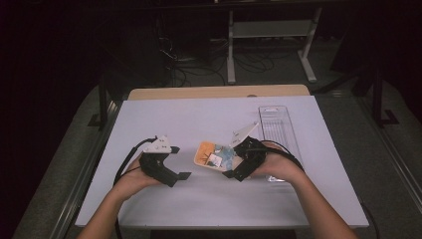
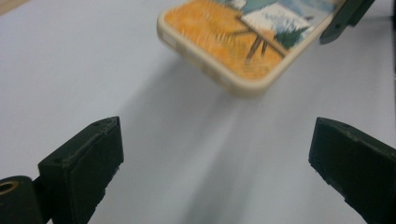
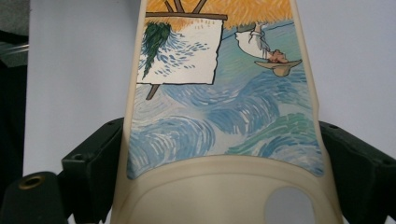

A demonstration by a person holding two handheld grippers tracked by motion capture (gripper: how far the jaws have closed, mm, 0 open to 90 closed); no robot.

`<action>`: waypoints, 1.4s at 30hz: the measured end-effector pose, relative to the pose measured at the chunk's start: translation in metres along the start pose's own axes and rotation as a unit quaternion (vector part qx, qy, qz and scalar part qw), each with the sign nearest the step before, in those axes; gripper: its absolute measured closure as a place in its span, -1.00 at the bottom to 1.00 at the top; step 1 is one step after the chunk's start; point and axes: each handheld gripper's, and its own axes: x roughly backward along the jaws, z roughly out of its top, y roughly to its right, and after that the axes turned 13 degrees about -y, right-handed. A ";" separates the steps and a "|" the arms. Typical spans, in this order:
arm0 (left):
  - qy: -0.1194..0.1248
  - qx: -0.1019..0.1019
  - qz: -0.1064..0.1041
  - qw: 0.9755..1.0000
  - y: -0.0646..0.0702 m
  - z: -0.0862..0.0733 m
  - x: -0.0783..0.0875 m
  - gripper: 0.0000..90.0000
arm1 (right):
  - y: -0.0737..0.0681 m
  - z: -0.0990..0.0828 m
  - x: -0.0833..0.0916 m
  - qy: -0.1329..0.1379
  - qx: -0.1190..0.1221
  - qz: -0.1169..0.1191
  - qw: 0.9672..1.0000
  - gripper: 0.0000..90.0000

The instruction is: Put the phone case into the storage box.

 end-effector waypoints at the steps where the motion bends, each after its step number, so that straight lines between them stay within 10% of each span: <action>1: 0.000 0.003 0.005 1.000 0.001 -0.003 -0.001 -0.94 | 0.000 0.000 0.000 -0.001 -0.004 -0.001 1.000 -0.78; 6: 0.008 0.022 0.035 0.999 0.010 -0.011 -0.007 -0.94 | 0.004 -0.003 -0.002 0.000 -0.027 0.000 1.000 -0.78; 17: 0.018 0.046 0.033 0.998 0.012 -0.012 -0.018 -0.95 | 0.002 -0.004 -0.005 -0.003 -0.070 0.006 0.998 -0.78; 42: 0.017 -0.041 0.105 0.993 0.028 -0.010 -0.022 -0.95 | 0.003 -0.005 -0.010 -0.006 -0.078 0.014 0.997 -0.78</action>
